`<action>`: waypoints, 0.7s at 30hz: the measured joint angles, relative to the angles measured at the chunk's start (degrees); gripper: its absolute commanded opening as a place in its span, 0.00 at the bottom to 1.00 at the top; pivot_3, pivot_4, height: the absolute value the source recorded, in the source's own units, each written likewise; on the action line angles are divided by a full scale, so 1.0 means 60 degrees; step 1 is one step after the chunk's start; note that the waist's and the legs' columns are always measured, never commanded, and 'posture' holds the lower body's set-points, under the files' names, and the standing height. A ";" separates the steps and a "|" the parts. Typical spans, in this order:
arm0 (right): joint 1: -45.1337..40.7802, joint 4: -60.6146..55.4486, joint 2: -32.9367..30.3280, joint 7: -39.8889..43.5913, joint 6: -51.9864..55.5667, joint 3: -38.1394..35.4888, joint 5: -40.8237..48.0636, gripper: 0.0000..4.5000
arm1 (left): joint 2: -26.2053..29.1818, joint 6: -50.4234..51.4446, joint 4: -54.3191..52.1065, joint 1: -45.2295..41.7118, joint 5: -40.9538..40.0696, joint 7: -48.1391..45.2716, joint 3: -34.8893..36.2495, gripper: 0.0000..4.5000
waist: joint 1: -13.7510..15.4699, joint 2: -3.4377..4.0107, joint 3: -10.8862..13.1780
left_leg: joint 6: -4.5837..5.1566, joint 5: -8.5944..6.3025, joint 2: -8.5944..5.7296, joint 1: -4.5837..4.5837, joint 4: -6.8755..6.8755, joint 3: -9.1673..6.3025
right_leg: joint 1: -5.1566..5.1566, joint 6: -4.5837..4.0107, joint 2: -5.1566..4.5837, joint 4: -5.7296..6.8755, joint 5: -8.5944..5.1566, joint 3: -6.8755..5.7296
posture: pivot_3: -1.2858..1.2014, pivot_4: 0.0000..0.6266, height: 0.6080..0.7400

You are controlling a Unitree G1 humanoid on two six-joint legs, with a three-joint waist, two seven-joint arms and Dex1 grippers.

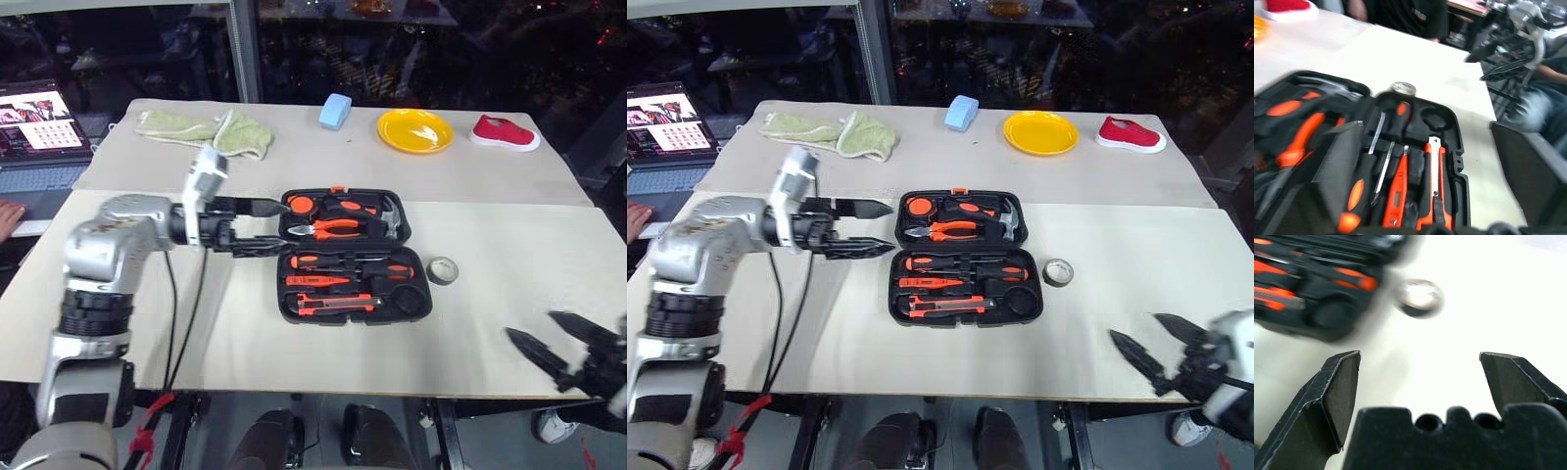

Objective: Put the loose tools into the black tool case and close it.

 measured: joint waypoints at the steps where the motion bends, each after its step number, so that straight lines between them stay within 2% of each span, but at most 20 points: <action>1: 0.0257 0.0235 -0.0200 0.0355 0.0000 -0.0535 0.0048 1.00 | 0.0426 0.0038 -0.0018 0.0149 -0.0055 -0.0122 0.0139 0.99 | -0.0024 0.0008 0.0002 | -0.0001 -0.0002 0.0003 0.0021 -0.0007 0.0000 | 0.0028 0.0001 0.0002 -0.0013 -0.0004 -0.0003 | 0.52 0.24 0.94; 4: 0.0279 0.0817 -0.0845 0.1044 -0.0028 -0.1165 0.0077 1.00 | 0.0783 -0.0018 -0.0263 0.0392 -0.0165 -0.0167 0.0400 0.99 | -0.0068 0.0003 0.0006 | 0.0051 -0.0057 0.0030 0.0121 -0.0020 -0.0007 | 0.0125 0.0073 0.0013 -0.0088 -0.0046 -0.0012 | 0.52 0.24 0.94; 6: -0.0185 0.1067 -0.1285 0.1352 -0.0106 -0.1042 0.0016 1.00 | 0.0742 -0.0071 -0.0514 0.0465 -0.0264 -0.0117 0.0327 0.99 | -0.0101 -0.0003 0.0010 | 0.0054 -0.0061 0.0028 0.0145 -0.0020 -0.0004 | 0.0192 0.0091 -0.0004 -0.0101 -0.0049 -0.0010 | 0.52 0.24 0.94; 8: -0.0904 0.1512 -0.2010 0.1518 -0.0164 -0.0311 -0.0202 1.00 | 0.0696 -0.0111 -0.0710 0.0574 -0.0276 -0.0019 0.0294 0.99 | -0.0175 -0.0008 0.0013 | 0.0057 -0.0063 0.0028 0.0188 -0.0019 0.0000 | 0.0215 0.0094 -0.0008 -0.0103 -0.0050 -0.0009 | 0.52 0.24 0.94; 12: -0.3393 0.2411 -0.3667 0.1933 -0.0595 0.2715 -0.1250 1.00 | 0.0439 -0.0067 -0.1315 0.0765 -0.0479 0.0260 0.0055 0.99 | -0.0272 0.0001 0.0033 | 0.0035 -0.0051 0.0030 0.0167 -0.0020 0.0023 | 0.0186 0.0086 -0.0022 -0.0080 -0.0044 -0.0021 | 0.52 0.24 0.94; 14: -0.5135 0.2983 -0.4084 0.2086 -0.0446 0.4503 -0.1729 1.00 | 0.0470 -0.0067 -0.1531 0.0882 -0.0556 0.0286 -0.0019 0.99 | -0.0273 0.0002 0.0034 | -0.0031 -0.0011 0.0035 0.0161 -0.0031 0.0018 | 0.0163 0.0020 -0.0013 -0.0073 -0.0019 -0.0027 | 0.52 0.24 0.94; 16: -0.6835 0.3574 -0.4171 0.2170 -0.0303 0.6203 -0.2368 1.00 | 0.0506 -0.0132 -0.1792 0.0933 -0.0556 0.0271 -0.0169 0.99 | -0.0245 0.0006 0.0034 | -0.0055 0.0006 0.0031 0.0089 -0.0066 0.0023 | 0.0081 -0.0025 -0.0016 -0.0068 0.0009 -0.0024 | 0.52 0.24 0.94; 21: -0.9669 0.4789 -0.3666 0.2681 -0.0447 0.8832 -0.3768 1.00 | 0.0612 -0.0539 -0.1906 0.1042 -0.0345 0.0247 -0.0453 0.99 | -0.0165 0.0010 0.0031 | 0.0009 0.0043 0.0016 -0.0083 -0.0057 0.0027 | -0.0106 -0.0036 -0.0019 -0.0061 0.0019 -0.0035 | 0.52 0.24 0.94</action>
